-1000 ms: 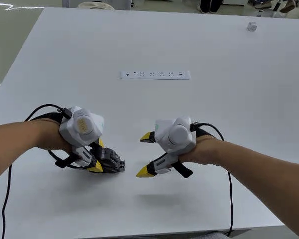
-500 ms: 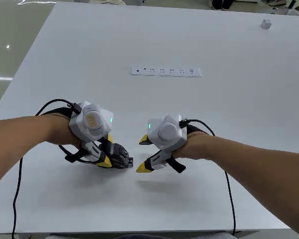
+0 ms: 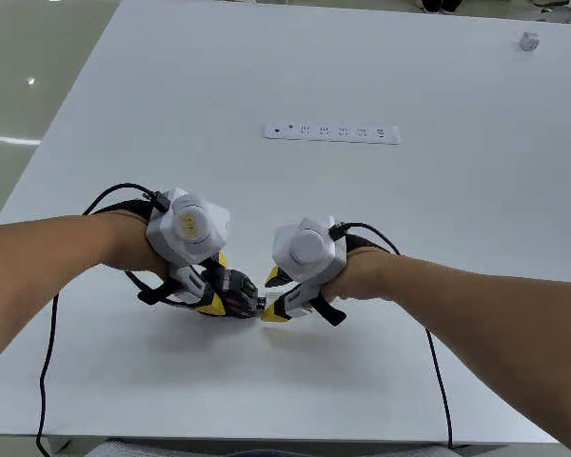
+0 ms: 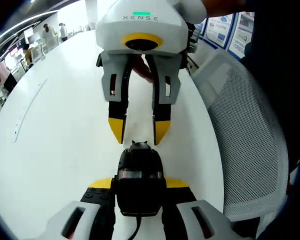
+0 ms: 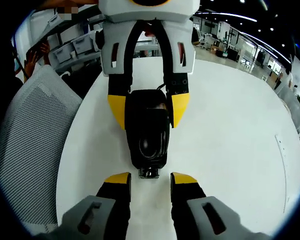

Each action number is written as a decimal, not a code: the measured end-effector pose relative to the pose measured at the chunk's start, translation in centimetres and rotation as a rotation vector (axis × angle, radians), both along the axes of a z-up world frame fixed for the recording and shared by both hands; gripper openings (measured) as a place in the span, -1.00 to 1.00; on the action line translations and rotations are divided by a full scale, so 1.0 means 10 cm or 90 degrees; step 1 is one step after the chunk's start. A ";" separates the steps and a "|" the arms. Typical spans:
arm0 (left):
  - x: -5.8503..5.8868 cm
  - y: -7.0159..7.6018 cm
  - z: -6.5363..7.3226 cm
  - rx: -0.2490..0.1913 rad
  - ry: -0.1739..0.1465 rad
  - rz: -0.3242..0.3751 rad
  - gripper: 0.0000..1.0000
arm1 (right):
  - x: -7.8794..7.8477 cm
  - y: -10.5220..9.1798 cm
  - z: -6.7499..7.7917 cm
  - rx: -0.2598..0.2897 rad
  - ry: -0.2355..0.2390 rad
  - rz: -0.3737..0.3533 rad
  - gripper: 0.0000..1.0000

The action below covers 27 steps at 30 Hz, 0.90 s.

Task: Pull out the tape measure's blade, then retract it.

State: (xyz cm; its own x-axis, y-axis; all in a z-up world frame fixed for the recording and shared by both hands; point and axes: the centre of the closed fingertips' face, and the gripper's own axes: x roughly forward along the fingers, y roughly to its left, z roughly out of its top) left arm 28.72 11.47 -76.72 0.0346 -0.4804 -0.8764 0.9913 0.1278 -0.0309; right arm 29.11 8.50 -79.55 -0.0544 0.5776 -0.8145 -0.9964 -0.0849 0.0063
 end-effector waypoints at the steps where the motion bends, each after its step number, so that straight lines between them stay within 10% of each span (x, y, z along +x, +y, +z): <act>1: 0.00 0.00 0.00 0.000 0.000 0.000 -0.36 | 0.00 0.00 -0.01 -0.005 -0.001 0.004 -0.39; 27: 0.00 0.02 0.00 0.003 0.009 0.004 -0.35 | 0.00 0.04 -0.15 -0.073 0.001 0.026 -0.73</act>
